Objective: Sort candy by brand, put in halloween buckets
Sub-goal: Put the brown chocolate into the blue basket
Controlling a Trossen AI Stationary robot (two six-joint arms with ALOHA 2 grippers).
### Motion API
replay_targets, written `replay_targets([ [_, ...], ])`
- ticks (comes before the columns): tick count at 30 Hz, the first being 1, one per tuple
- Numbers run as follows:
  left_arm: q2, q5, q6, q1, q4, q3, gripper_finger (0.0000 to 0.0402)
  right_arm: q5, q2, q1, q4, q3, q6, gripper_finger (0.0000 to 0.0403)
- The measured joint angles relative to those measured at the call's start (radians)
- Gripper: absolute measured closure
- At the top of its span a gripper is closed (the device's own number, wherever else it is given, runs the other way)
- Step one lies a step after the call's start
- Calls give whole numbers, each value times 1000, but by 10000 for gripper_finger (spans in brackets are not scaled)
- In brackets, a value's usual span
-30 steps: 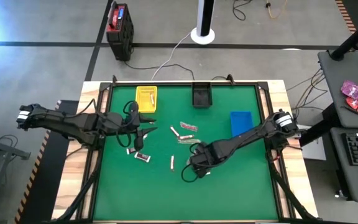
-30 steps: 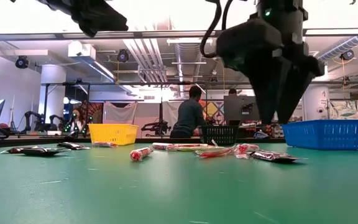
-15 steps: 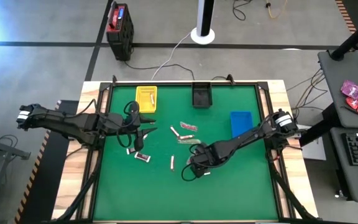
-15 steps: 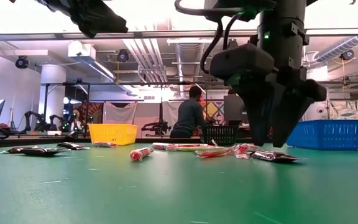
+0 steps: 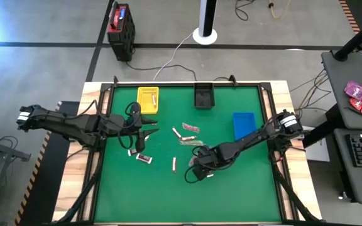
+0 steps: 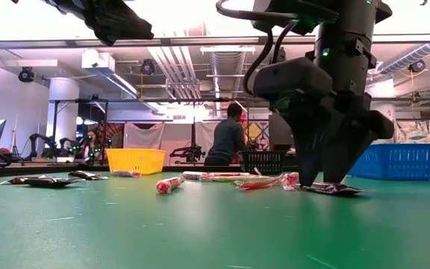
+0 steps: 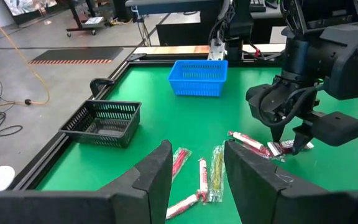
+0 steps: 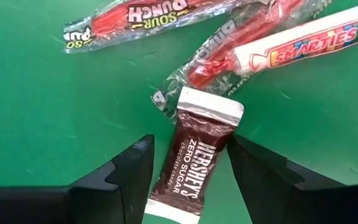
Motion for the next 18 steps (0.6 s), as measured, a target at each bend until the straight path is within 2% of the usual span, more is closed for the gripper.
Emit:
replay_targets([
  [5, 0, 0, 0, 0, 0, 0, 271, 13, 0, 0, 27, -31, -26, 225],
  [14, 0, 0, 0, 0, 0, 0, 271, 25, 1, 0, 114, -93, -50, 336],
  [18, 0, 0, 0, 0, -1, -1, 271, 27, -9, 0, 122, -94, -83, 363],
])
